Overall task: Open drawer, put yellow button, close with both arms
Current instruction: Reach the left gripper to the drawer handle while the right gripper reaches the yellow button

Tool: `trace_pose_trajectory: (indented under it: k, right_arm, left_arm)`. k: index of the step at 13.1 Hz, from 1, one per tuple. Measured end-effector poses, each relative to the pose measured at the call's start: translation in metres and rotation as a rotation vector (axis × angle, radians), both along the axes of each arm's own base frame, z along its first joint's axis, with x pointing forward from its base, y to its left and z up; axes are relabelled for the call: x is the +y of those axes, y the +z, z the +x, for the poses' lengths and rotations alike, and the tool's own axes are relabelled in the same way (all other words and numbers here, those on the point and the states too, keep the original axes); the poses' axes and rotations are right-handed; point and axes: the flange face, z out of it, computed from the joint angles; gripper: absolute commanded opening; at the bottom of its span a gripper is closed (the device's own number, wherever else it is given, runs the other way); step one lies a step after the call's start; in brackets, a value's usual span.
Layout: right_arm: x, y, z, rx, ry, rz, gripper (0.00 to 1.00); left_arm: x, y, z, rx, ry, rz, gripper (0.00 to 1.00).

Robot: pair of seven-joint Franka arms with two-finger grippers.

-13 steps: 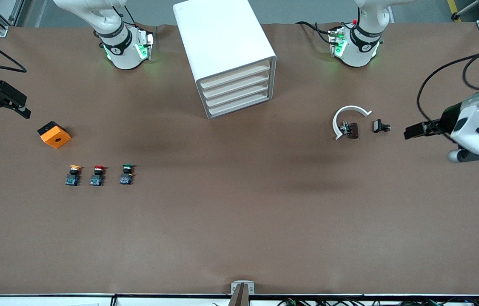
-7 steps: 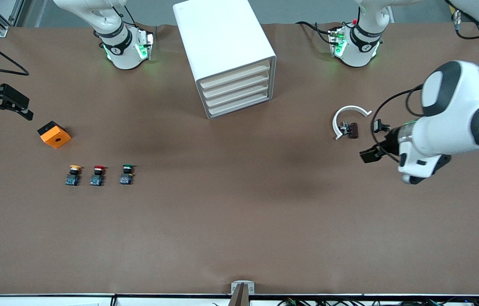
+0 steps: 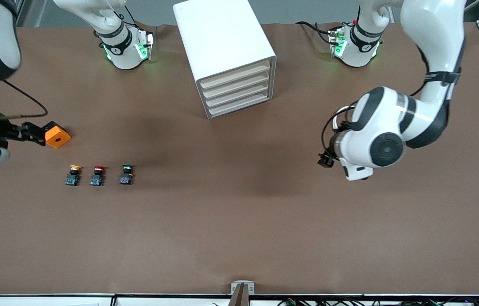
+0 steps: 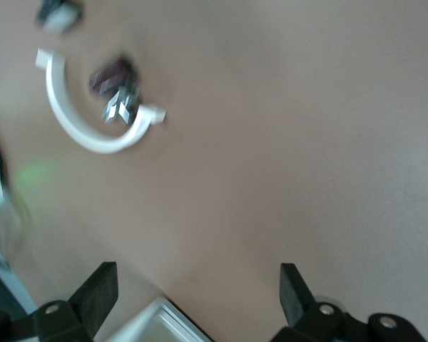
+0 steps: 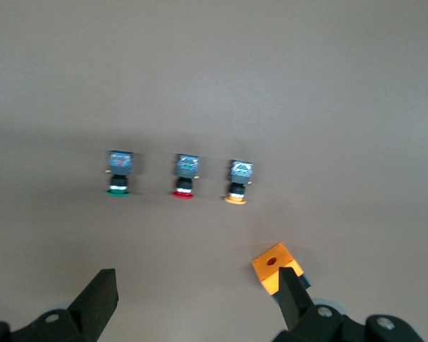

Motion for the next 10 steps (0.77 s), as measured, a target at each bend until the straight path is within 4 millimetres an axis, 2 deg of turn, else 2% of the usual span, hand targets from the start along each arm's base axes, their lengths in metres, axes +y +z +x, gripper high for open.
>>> trace_pose_trajectory:
  k: [2, 5, 7, 10]
  right_arm:
    - [-0.013, -0.043, 0.016, 0.029, -0.012, -0.014, 1.0]
    - [-0.052, -0.12, 0.038, -0.022, 0.005, -0.014, 1.0]
    - [-0.069, -0.167, 0.036, -0.068, 0.02, -0.011, 1.0]
    - [-0.075, -0.212, 0.02, -0.088, 0.023, -0.003, 1.0]
  left_arm:
    - [-0.035, -0.022, -0.02, 0.094, 0.177, 0.086, 1.0]
    - [-0.072, -0.051, -0.04, 0.251, 0.326, 0.071, 1.0]
    - [-0.097, -0.063, -0.054, 0.344, 0.36, 0.023, 1.0]
    - [-0.122, -0.066, -0.065, 0.466, 0.413, -0.072, 1.0]
